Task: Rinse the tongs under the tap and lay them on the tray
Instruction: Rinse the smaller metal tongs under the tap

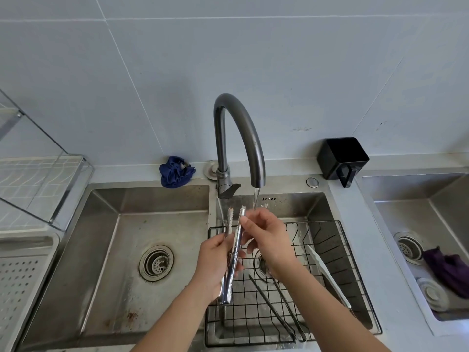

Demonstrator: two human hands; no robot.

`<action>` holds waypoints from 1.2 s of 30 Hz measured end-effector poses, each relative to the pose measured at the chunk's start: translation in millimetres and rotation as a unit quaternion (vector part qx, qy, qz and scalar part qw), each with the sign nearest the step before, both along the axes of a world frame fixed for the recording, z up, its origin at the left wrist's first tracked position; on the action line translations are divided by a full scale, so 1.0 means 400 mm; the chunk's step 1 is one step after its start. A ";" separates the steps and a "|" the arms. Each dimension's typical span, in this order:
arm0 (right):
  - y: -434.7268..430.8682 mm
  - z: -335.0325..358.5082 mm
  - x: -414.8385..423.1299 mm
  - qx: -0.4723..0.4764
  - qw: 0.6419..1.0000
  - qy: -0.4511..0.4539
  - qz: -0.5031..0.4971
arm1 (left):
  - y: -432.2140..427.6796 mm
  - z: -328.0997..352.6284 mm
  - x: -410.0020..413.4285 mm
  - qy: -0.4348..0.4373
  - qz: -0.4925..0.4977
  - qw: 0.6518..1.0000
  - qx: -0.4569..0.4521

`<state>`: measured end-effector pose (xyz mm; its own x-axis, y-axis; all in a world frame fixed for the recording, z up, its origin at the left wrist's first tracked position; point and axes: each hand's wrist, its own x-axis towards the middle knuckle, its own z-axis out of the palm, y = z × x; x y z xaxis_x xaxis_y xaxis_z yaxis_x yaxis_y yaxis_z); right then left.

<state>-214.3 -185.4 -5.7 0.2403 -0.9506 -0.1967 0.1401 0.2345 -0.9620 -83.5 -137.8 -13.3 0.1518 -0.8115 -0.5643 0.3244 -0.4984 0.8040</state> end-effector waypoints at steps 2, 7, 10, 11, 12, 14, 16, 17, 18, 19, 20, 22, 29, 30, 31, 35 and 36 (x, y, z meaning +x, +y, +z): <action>0.001 0.003 0.001 0.017 0.999 -0.040 0.007 | -0.001 -0.001 -0.001 -0.014 -0.002 1.000 -0.003; 0.007 0.006 0.000 0.023 0.996 0.041 0.077 | -0.007 0.007 -0.005 -0.052 -0.020 0.998 -0.009; -0.006 -0.001 -0.013 0.012 0.998 0.066 -0.009 | -0.009 0.011 -0.004 -0.035 -0.039 0.999 -0.006; -0.015 -0.003 -0.015 0.006 0.996 0.079 -0.039 | -0.008 0.012 -0.004 -0.021 -0.048 0.999 -0.002; -0.022 0.001 -0.013 0.007 0.995 0.095 -0.039 | -0.006 0.013 -0.006 -0.008 -0.059 0.998 0.003; -0.028 0.000 -0.002 0.004 0.996 0.094 -0.002 | -0.003 0.020 -0.014 0.013 -0.079 0.997 0.009; -0.028 0.008 0.010 -0.004 0.995 0.102 -0.014 | -0.005 0.028 -0.021 0.027 -0.088 0.996 0.004; -0.031 0.011 0.013 -0.009 0.993 0.112 -0.034 | -0.007 0.031 -0.023 0.031 -0.090 0.995 -0.001; -0.032 0.019 0.017 -0.010 0.992 0.116 -0.053 | -0.008 0.034 -0.024 0.033 -0.092 0.995 -0.008; -0.034 0.022 0.020 -0.010 0.992 0.110 -0.066 | -0.009 0.037 -0.024 0.034 -0.094 0.995 -0.013; -0.035 0.032 0.024 -0.006 0.992 0.107 -0.073 | -0.009 0.038 -0.023 0.031 -0.096 0.995 -0.017; -0.041 0.040 0.031 0.005 0.992 0.098 -0.075 | -0.009 0.036 -0.022 0.017 -0.100 0.995 -0.018; -0.029 0.030 0.030 0.015 0.997 0.076 -0.030 | -0.002 0.025 -0.003 -0.005 -0.101 0.995 -0.018; -0.027 0.033 0.027 0.019 0.997 0.067 -0.020 | -0.001 0.026 -0.001 -0.005 -0.102 0.995 -0.022; -0.026 0.036 0.025 0.021 0.998 0.057 -0.016 | -0.001 0.026 0.000 -0.002 -0.100 0.995 -0.026; -0.027 0.044 0.031 0.035 0.998 0.031 -0.030 | -0.006 0.029 -0.008 0.013 -0.094 0.995 -0.030; -0.028 0.045 0.031 0.035 0.998 0.034 -0.027 | -0.007 0.029 -0.009 0.016 -0.092 0.995 -0.028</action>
<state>-202.0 -196.8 12.4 0.1723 -0.9455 -0.2763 0.0898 0.2944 -0.9515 -87.3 -140.5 -1.5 -0.0185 -0.8538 -0.5203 0.2578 -0.5068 0.8226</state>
